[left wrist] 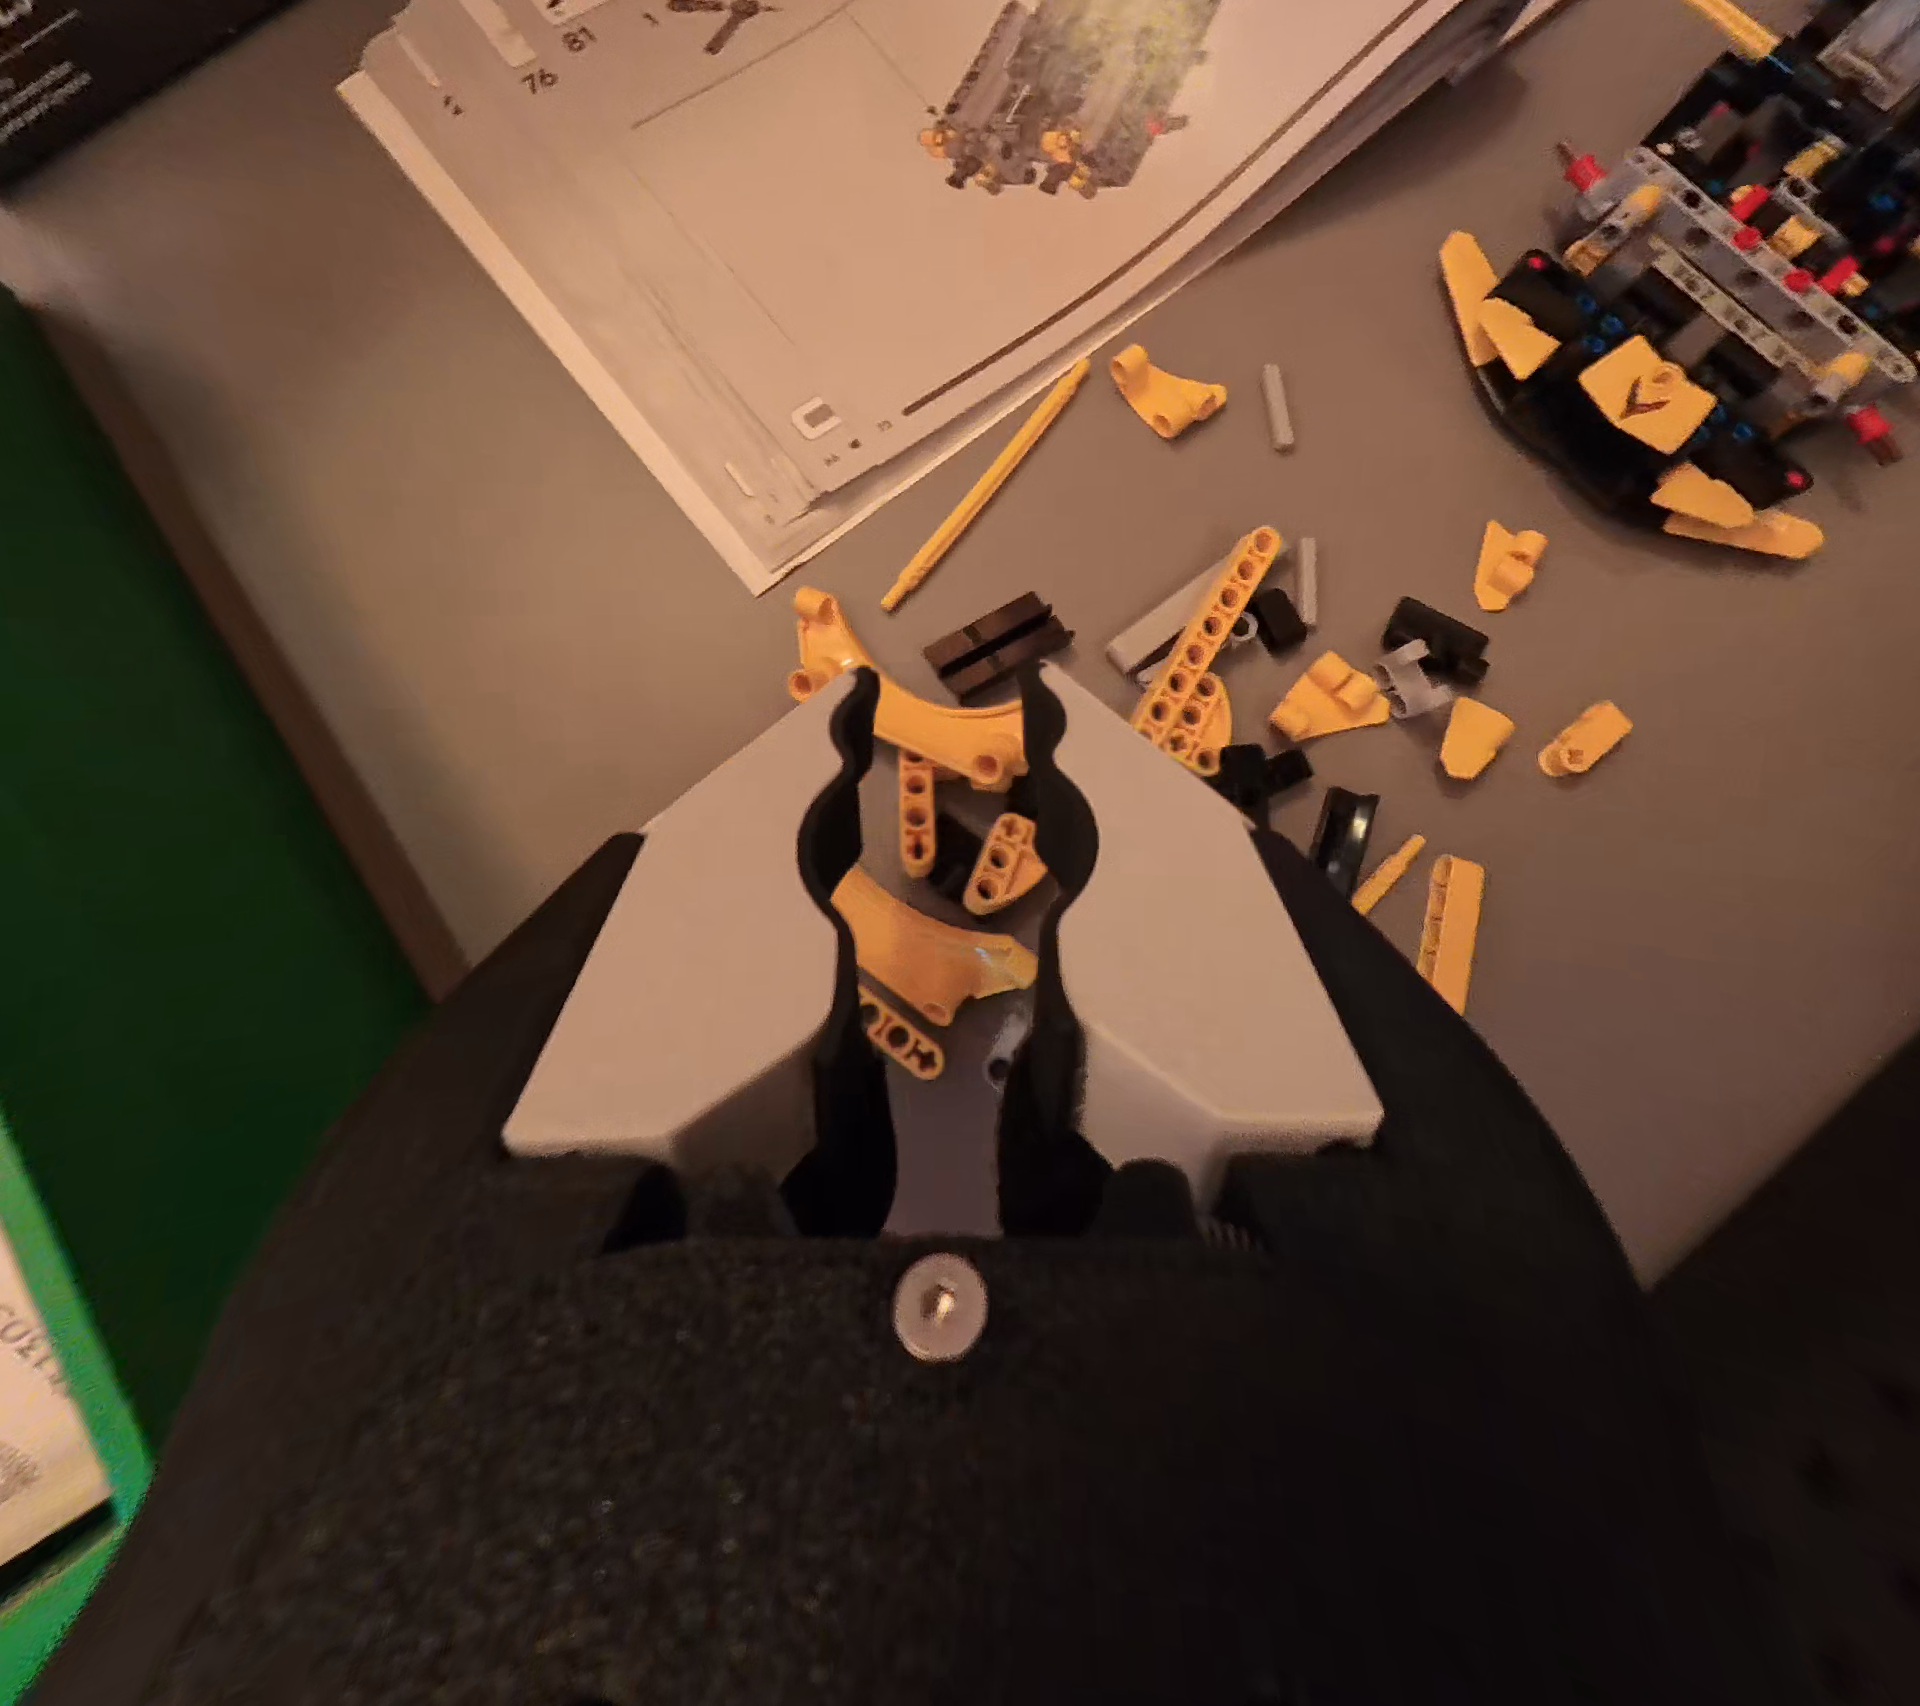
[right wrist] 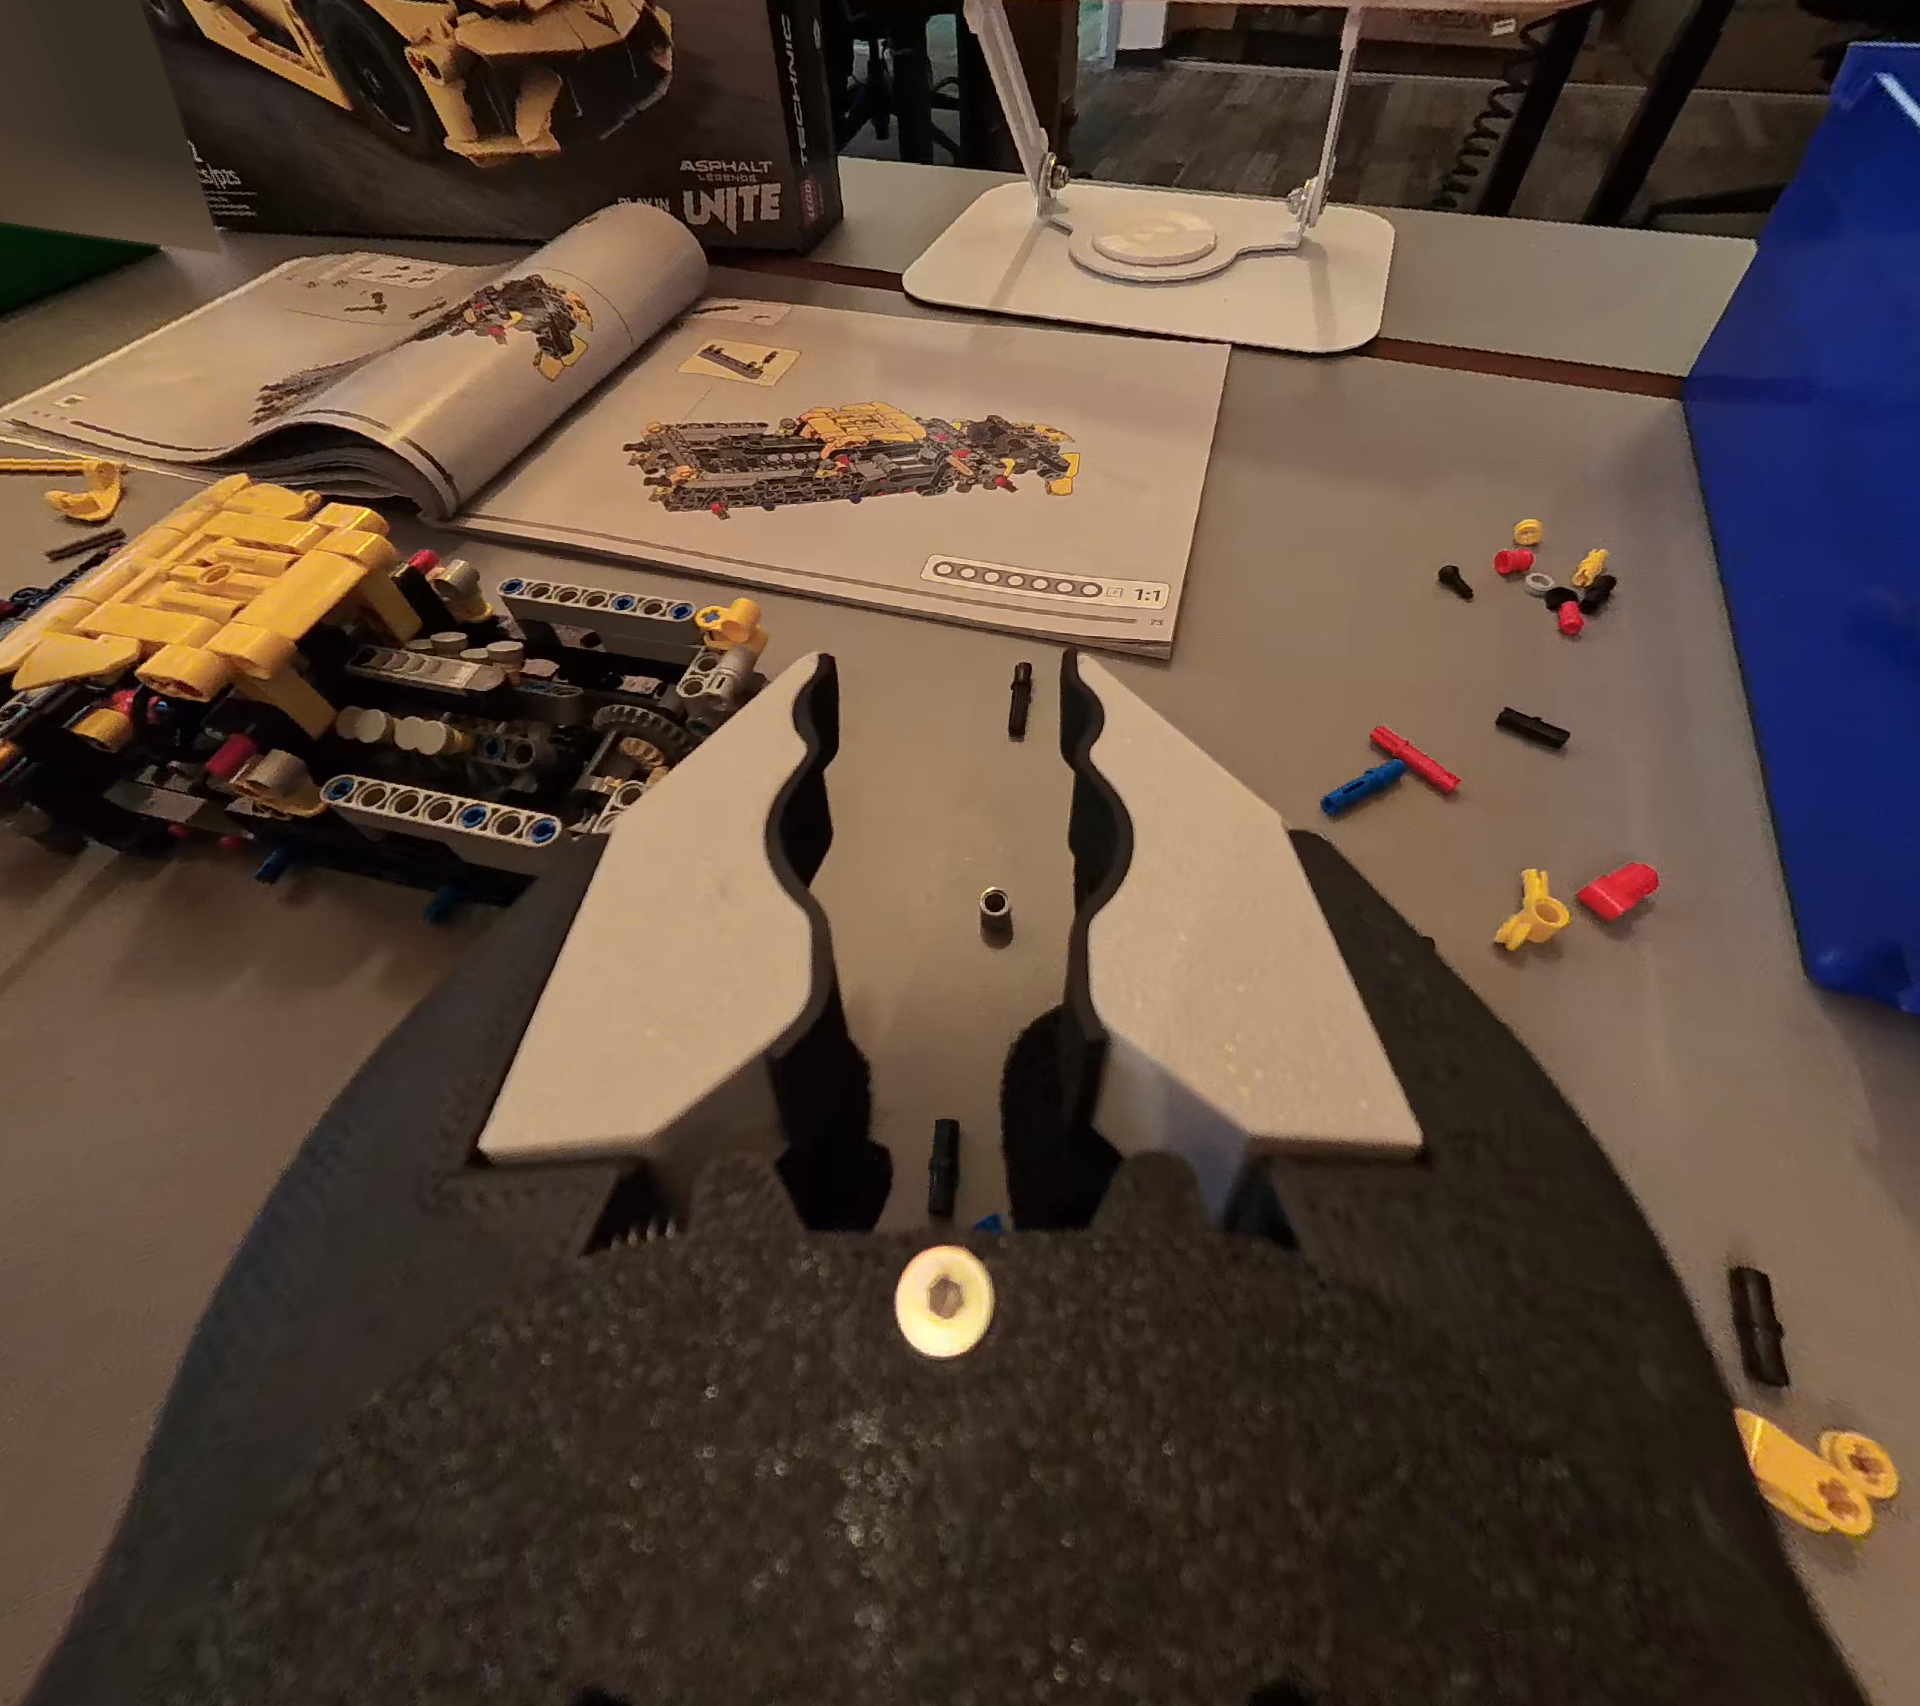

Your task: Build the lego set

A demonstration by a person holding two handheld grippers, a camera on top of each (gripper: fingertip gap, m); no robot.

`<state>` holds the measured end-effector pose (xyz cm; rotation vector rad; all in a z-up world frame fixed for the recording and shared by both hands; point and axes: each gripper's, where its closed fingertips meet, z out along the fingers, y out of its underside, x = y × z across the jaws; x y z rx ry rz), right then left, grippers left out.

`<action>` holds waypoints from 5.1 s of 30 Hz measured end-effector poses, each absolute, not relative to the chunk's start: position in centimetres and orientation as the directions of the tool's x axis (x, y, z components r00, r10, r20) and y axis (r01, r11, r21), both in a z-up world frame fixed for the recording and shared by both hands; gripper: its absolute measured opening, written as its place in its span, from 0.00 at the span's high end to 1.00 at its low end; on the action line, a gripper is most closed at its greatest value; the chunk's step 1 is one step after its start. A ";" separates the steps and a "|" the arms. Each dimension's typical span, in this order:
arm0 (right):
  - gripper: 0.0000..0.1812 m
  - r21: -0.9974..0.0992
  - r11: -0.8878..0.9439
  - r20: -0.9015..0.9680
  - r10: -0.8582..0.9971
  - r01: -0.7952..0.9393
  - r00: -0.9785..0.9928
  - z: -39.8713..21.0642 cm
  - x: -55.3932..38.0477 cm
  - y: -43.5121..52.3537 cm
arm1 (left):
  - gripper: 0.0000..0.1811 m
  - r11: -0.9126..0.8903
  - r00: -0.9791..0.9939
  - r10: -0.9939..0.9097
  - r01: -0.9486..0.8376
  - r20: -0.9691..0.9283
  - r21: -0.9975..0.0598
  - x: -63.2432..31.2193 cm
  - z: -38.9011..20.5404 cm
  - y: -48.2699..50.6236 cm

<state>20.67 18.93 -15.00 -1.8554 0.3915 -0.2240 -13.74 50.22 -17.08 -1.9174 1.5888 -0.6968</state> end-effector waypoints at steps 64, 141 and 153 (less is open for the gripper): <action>0.81 -0.941 -0.289 -0.075 -0.336 -0.178 0.939 -15.3 20.3 19.1 | 0.96 -0.263 0.336 -0.942 -0.739 -0.001 -0.620 -15.2 -19.0 54.2; 0.86 -0.603 -0.767 -0.023 -0.257 -0.219 0.966 -19.0 19.6 3.6 | 0.80 -0.352 0.365 -0.912 -0.452 0.190 -0.820 3.7 -12.9 53.4; 0.83 -0.564 -0.796 -0.008 -0.262 -0.220 0.965 -21.3 20.2 4.0 | 0.80 -0.307 0.370 -0.920 -0.469 0.132 -0.828 3.5 -12.6 53.3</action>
